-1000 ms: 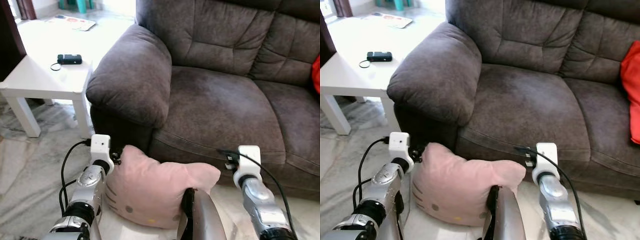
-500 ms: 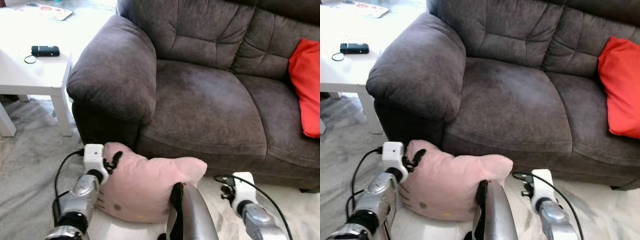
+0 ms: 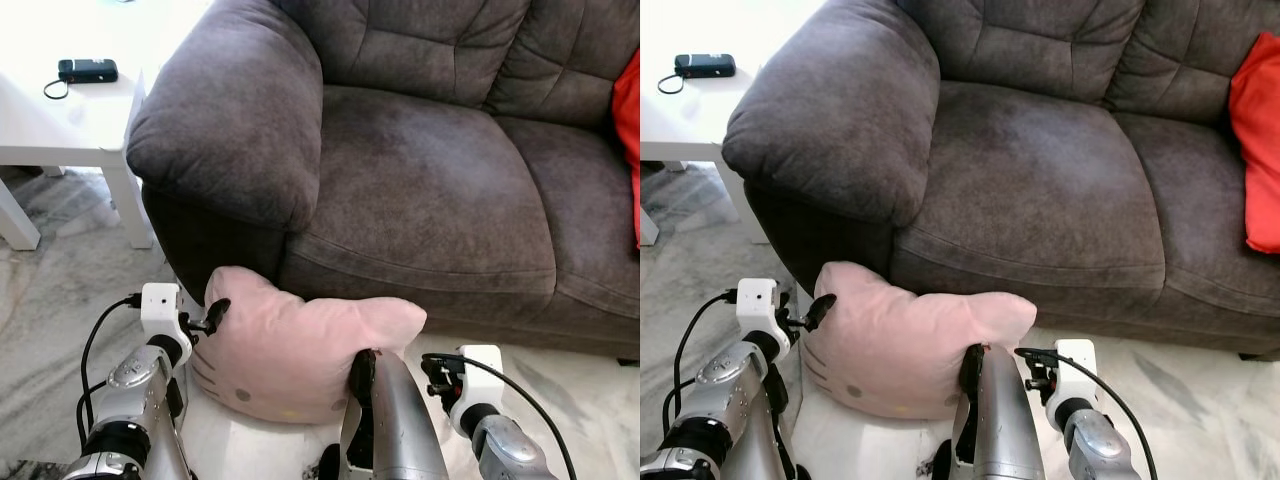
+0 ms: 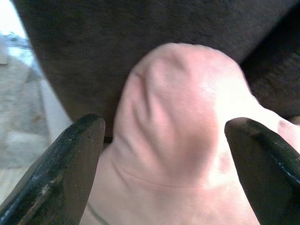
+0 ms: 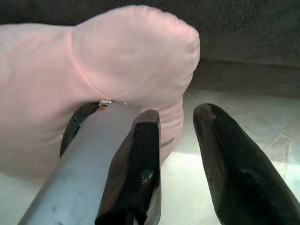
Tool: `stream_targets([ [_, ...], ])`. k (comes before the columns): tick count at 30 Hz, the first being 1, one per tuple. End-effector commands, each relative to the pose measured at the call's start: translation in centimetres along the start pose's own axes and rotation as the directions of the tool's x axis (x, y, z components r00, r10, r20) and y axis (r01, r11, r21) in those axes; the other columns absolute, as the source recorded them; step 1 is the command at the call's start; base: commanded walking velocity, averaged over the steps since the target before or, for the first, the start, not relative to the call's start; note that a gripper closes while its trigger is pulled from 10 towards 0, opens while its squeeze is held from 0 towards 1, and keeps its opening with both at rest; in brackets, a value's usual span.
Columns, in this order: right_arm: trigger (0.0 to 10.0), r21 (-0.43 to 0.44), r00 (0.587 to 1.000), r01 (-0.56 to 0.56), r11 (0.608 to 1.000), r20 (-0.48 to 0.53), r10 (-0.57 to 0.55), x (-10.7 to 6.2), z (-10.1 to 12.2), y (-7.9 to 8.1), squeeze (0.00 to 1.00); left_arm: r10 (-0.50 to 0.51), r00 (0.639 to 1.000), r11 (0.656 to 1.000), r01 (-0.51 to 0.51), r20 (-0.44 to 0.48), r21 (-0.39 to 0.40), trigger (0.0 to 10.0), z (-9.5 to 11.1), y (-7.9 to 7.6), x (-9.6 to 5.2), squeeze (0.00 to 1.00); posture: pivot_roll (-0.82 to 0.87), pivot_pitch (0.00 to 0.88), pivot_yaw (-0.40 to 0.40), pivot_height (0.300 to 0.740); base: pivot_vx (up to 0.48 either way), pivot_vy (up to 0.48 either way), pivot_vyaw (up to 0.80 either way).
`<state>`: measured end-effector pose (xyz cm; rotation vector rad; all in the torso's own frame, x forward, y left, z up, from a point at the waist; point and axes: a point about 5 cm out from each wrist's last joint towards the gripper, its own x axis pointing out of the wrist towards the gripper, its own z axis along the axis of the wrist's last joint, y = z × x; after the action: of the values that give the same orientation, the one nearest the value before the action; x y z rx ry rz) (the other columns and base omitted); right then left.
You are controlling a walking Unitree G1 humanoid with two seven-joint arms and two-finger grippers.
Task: Move the pillow to the sofa from floor
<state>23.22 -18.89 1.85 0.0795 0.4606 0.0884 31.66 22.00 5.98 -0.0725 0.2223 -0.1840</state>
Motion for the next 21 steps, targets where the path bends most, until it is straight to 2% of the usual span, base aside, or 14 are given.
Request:
stream_targets([
  [1, 10.0, 0.018, 0.998, 0.023, 1.000, 0.055, -0.024, -0.7, 0.8, -0.5, 0.00, -0.048, 0.999, 0.999, 0.048, -0.014, 0.000, 10.0, 0.4, -0.3, 0.2, 1.00, -0.04, 0.220, -0.220, 0.427, 0.000, 0.000, 0.00],
  [10, 10.0, 0.042, 0.986, -0.019, 0.999, 0.165, 0.012, -1.8, 3.1, 0.4, 0.00, -0.032, 0.999, 0.999, 0.032, -0.023, 0.027, 10.0, 1.2, 1.0, 0.3, 1.00, -0.06, 0.271, -0.222, 0.427, 0.000, 0.000, 0.00],
  [17, 10.0, 0.025, 0.979, -0.042, 0.999, 0.202, 0.036, -2.8, 4.2, 0.8, 0.00, -0.051, 0.997, 0.999, 0.050, 0.057, 0.004, 10.0, 2.7, 0.6, 0.6, 1.00, -0.07, 0.299, -0.235, 0.427, 0.000, 0.000, 0.00],
  [18, 10.0, 0.026, 0.976, -0.044, 0.999, 0.212, 0.038, -3.0, 4.4, 0.8, 0.00, -0.063, 0.995, 0.998, 0.065, 0.081, -0.020, 10.0, 3.0, 0.4, 0.7, 0.00, -0.08, 0.308, -0.240, 0.427, 0.000, 0.000, 0.00],
  [21, 10.0, 0.022, 0.975, -0.048, 0.999, 0.218, 0.042, -3.4, 4.7, 0.8, 0.00, -0.079, 0.992, 0.996, 0.083, 0.103, -0.035, 10.0, 3.4, 0.2, 0.9, 0.00, -0.09, 0.315, -0.246, 0.427, 0.000, 0.000, 0.00],
])
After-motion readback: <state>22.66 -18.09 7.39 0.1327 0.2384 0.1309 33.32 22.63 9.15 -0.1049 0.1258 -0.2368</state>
